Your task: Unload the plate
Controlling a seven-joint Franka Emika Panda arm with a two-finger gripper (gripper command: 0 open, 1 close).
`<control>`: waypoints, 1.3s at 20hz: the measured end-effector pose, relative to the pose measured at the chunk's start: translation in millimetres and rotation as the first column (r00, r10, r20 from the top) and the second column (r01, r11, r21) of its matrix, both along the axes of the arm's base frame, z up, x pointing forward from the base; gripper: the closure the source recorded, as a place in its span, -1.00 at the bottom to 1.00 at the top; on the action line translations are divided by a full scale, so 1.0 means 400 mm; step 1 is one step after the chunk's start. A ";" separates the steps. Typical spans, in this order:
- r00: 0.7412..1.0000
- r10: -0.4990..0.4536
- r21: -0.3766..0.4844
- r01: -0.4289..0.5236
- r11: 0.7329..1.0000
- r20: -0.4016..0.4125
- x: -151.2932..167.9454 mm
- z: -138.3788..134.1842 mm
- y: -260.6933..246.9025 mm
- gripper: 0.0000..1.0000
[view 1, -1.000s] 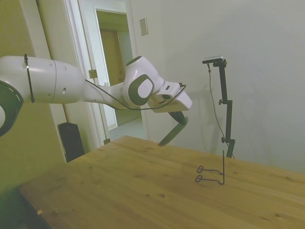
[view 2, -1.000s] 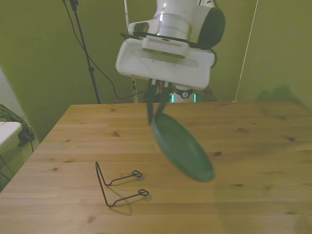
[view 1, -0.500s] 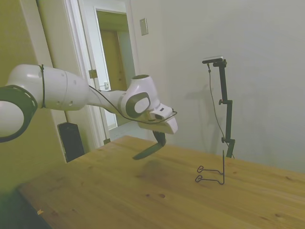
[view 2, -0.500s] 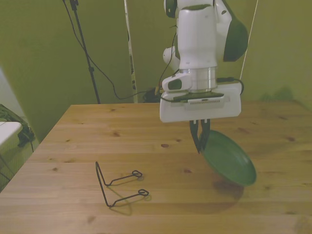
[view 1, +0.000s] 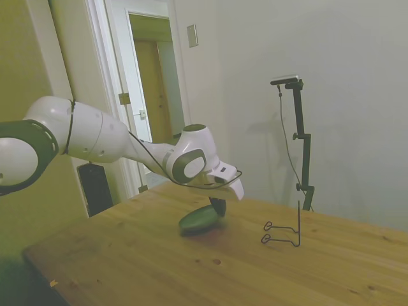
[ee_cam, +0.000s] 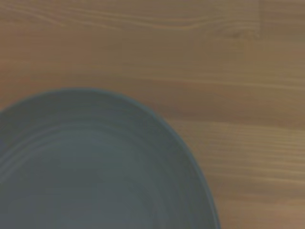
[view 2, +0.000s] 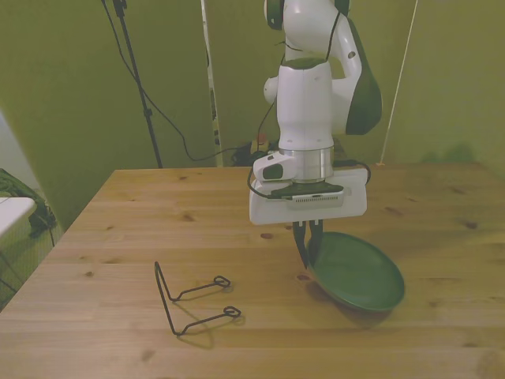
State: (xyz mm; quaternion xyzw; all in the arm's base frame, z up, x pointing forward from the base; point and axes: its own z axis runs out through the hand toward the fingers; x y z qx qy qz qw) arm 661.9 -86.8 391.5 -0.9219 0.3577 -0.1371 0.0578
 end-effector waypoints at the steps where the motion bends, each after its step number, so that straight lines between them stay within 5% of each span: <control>1: 1.000 0.000 0.000 0.000 1.000 -0.003 -0.006 -0.004 -0.002 1.00; 3: 1.000 -0.002 -0.001 0.002 1.000 -0.005 -0.012 -0.003 -0.006 1.00; 4: 1.000 -0.004 -0.002 0.004 1.000 -0.004 -0.013 -0.001 -0.010 -1.00; 20: 1.000 -0.011 -0.023 0.010 1.000 -0.016 -0.027 -0.008 -0.051 -1.00; 26: 1.000 0.017 -0.010 -0.017 1.000 0.026 -0.043 0.174 -0.023 -1.00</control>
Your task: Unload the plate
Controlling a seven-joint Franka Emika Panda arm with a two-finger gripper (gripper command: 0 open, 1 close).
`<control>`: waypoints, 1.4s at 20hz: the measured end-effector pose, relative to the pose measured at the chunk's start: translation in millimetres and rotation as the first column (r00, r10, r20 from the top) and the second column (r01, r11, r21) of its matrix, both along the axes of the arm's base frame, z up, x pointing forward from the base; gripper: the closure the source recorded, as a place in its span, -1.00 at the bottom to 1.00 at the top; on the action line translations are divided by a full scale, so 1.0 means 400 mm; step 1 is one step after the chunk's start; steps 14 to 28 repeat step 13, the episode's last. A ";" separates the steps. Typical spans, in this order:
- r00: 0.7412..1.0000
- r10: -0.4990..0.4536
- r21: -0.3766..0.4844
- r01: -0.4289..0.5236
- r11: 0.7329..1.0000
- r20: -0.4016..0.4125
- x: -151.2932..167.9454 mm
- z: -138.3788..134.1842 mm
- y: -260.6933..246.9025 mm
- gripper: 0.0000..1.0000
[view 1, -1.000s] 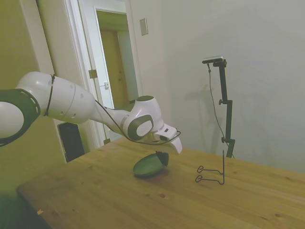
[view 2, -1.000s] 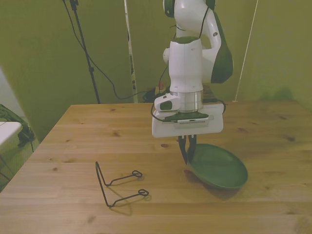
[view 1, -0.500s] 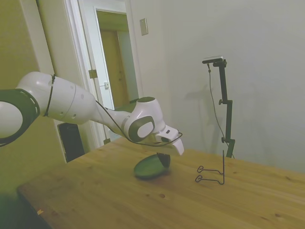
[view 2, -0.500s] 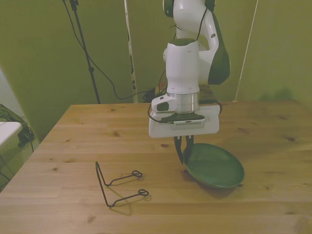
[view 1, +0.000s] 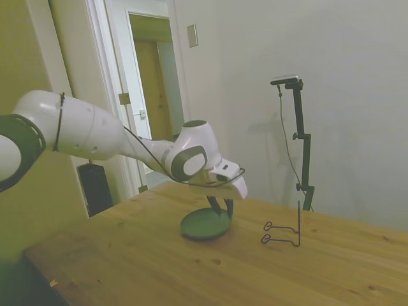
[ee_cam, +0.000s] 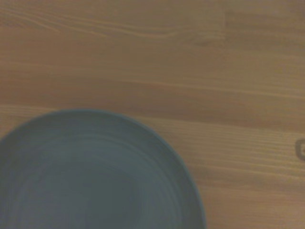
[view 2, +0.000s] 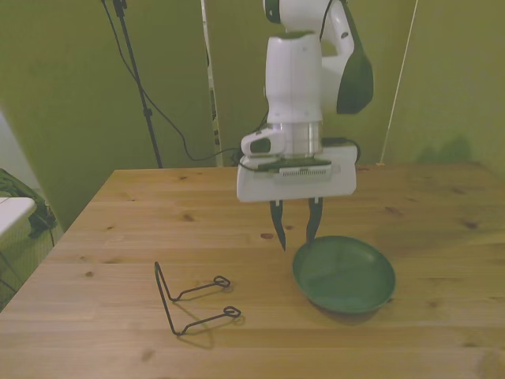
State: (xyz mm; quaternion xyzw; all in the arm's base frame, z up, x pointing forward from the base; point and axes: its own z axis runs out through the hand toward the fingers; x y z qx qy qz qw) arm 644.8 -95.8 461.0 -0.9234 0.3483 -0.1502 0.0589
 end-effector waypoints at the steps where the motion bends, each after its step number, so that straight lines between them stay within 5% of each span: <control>1: 1.000 0.011 0.004 -0.011 1.000 0.006 -0.007 0.043 0.016 -1.00; 5: 0.997 0.070 0.020 -0.070 0.997 0.011 -0.040 0.166 0.106 -1.00; 12: 0.991 0.131 0.058 -0.128 0.990 -0.040 -0.119 0.255 0.272 -1.00; 28: 0.989 0.139 0.061 -0.136 0.989 -0.046 -0.135 0.262 0.294 -1.00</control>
